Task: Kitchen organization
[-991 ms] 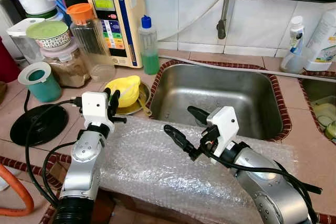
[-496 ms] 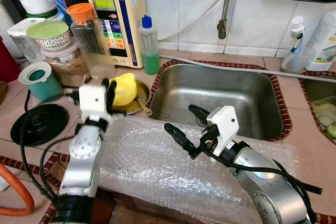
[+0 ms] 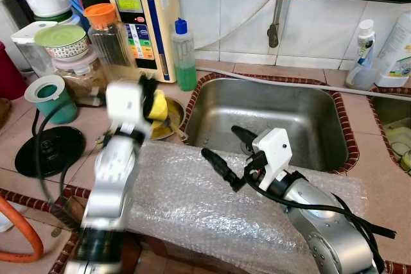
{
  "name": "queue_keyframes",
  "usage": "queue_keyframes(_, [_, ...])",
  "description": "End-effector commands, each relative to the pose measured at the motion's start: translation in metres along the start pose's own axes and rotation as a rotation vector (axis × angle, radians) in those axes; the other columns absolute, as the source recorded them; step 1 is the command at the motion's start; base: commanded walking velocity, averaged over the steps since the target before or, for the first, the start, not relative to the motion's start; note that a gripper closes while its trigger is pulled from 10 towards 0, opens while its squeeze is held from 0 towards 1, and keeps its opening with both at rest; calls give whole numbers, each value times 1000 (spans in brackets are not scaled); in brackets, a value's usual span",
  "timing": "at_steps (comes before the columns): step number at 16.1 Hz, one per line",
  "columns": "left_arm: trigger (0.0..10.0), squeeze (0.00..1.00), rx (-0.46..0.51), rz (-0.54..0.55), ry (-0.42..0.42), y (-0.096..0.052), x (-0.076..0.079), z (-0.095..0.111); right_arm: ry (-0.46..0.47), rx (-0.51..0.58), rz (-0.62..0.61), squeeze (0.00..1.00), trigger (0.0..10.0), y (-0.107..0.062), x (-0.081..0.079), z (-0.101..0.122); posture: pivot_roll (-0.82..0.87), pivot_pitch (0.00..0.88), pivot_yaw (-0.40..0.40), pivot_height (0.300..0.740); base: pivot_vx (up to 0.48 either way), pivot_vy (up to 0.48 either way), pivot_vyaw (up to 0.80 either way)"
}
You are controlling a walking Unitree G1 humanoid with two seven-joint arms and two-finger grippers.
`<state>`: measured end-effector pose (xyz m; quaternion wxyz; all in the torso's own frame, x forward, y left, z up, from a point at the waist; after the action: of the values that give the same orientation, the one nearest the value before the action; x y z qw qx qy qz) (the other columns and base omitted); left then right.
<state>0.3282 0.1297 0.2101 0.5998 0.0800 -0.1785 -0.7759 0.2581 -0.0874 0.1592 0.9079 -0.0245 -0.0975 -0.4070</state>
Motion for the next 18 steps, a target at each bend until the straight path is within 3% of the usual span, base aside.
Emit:
queue_keyframes(1, [0, 0, 25, -75, -47, 9, 10, 15, -59, 17, -55, 0, 10000, 3, 9, 5, 14, 0, 83, 740, 0, 0, 0])
queue_keyframes(2, [0, 0, 24, -99, -75, 12, 14, 18, -85, 16, -75, 0, 10000, 4, 12, 5, 14, 0, 83, 740, 0, 0, 0])
queue_keyframes(3, [0, 0, -2, -234, -189, 20, 32, 26, -159, 19, -149, 0, 10000, 6, 28, 8, 16, 0, 81, 740, 0, 0, 0])
queue_keyframes(5, [0, 0, -71, -398, -268, 20, 49, 26, -253, 17, -183, 0, 10000, 7, 42, 10, 18, 0, 82, 740, 0, 0, 0])
queue_keyframes(8, [0, 0, -166, -530, -278, 16, 57, 17, -437, -21, -197, 0, 10000, 4, 66, 11, 14, 0, 81, 740, 0, 0, 0])
queue_keyframes(14, [0, 0, -224, -604, -289, 13, 73, 9, -551, -3, -144, 0, 10000, 13, 84, 20, 4, 0, 76, 740, 0, 0, 0])
queue_keyframes(15, [0, 0, -231, -622, -296, 11, 76, 8, -542, 2, -127, 0, 4000, 16, 84, 20, 8, 0, 72, 740, 0, 0, 0])
queue_keyframes(16, [0, 0, -236, -632, -302, 9, 78, 8, -530, 3, -120, 0, 3216, 17, 84, 19, 8, 0, 72, 740, 0, 0, 0])
queue_keyframes(17, [0, 0, -245, -648, -294, 7, 81, 6, -521, 2, -86, 0, 0, 20, 82, 16, 11, 0, 70, 740, 0, 0, 0])
queue_keyframes(18, [0, 0, -247, -654, -288, 5, 82, 5, -516, 0, -71, 0, 0, 22, 81, 15, 15, 0, 66, 740, 0, 0, 0])
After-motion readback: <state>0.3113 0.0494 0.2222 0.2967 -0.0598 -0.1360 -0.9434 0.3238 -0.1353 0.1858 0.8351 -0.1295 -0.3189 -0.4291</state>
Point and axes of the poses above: a point about 5 cm out from each wrist's last joint towards the gripper, its own y axis pointing out of the wrist towards the gripper, its own z axis along the axis of the wrist's last joint, x = y × z, the point moved 1 cm from there along y, pointing out of the wrist towards the gripper, and after that the axes turned 9 degrees about -y, right-handed, at the moved point
